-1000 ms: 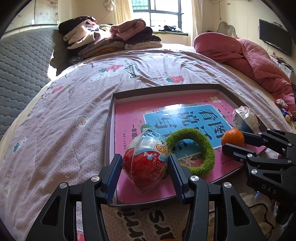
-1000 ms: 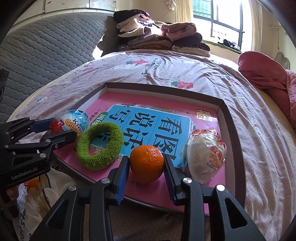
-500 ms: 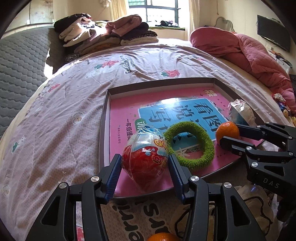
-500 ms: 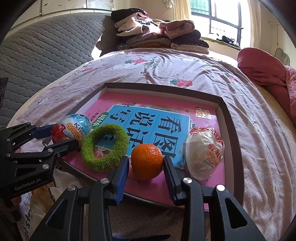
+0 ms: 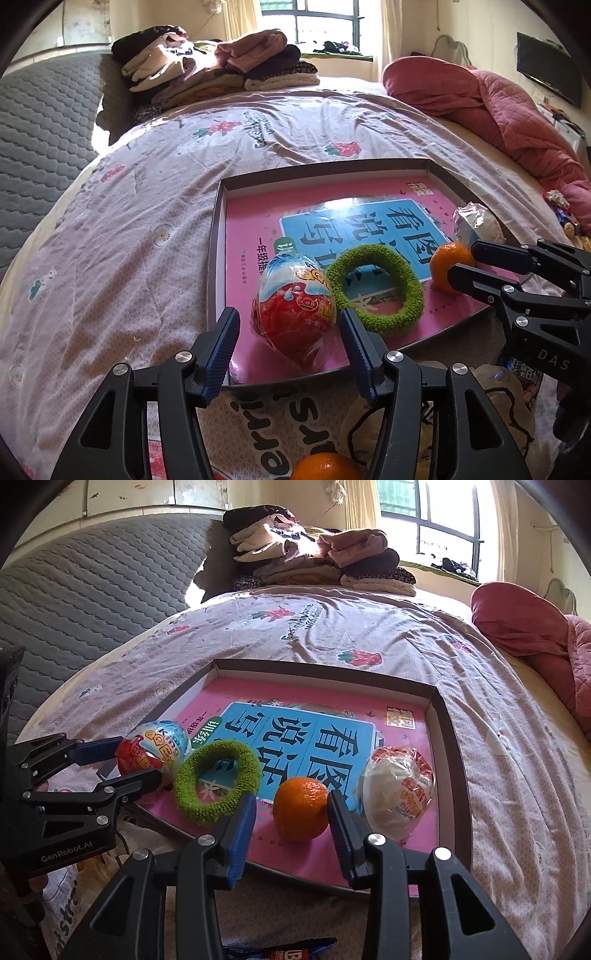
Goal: Organize objects
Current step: 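Lower and release Kinder egg with left gripper while right gripper releases orange in tray, then lift both open grippers away from the tray toward the loose items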
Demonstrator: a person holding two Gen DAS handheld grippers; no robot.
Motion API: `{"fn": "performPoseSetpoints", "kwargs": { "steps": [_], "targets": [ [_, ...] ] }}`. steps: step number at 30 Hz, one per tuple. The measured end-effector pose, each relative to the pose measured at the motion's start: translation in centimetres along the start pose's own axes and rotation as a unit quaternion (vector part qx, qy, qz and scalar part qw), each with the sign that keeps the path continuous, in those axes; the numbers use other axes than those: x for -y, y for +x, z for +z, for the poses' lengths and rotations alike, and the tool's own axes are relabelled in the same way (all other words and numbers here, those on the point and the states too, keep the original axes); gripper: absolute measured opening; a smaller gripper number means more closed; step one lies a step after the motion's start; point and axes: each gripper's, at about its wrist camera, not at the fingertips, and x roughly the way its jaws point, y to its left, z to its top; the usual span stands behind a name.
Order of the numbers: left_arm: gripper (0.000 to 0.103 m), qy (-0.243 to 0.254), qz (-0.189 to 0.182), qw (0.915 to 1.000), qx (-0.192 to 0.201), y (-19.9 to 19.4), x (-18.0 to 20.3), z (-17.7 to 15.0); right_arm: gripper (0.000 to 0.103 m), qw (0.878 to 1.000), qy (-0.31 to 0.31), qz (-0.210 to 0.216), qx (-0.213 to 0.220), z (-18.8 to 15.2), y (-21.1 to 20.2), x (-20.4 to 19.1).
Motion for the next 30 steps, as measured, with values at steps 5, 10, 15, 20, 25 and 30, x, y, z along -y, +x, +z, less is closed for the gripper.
{"fn": "performPoseSetpoints", "kwargs": {
  "steps": [5, 10, 15, 20, 25, 30],
  "targets": [
    [0.058, -0.007, -0.007, 0.9999, 0.007, -1.0, -0.2, 0.3, 0.040, 1.000, -0.002, 0.003, 0.007, 0.2, -0.7, -0.2],
    [0.058, -0.010, -0.010, 0.9997, 0.018, -2.2, -0.2, 0.4, 0.040, 1.000, -0.006, 0.000, 0.016, 0.4, -1.4, -0.3],
    [0.059, -0.013, -0.013, 0.9995, 0.026, -3.2, -0.1, 0.5, 0.040, 1.000, -0.006, 0.002, 0.022, 0.5, -2.1, -0.4],
    [0.059, -0.013, -0.015, 0.9992, 0.033, -4.0, -0.1, 0.6, 0.040, 1.000, -0.007, 0.002, 0.030, 0.6, -2.8, -0.7],
    [0.059, -0.013, -0.016, 0.9990, 0.040, -4.7, 0.1, 0.6, 0.040, 0.999, -0.008, 0.001, 0.039, 0.7, -3.8, -0.9],
    [0.059, -0.012, -0.017, 0.9986, 0.049, -5.7, 0.3, 0.7, 0.040, 0.999, -0.009, 0.003, 0.050, 0.8, -4.9, -1.0]
  ]
}}
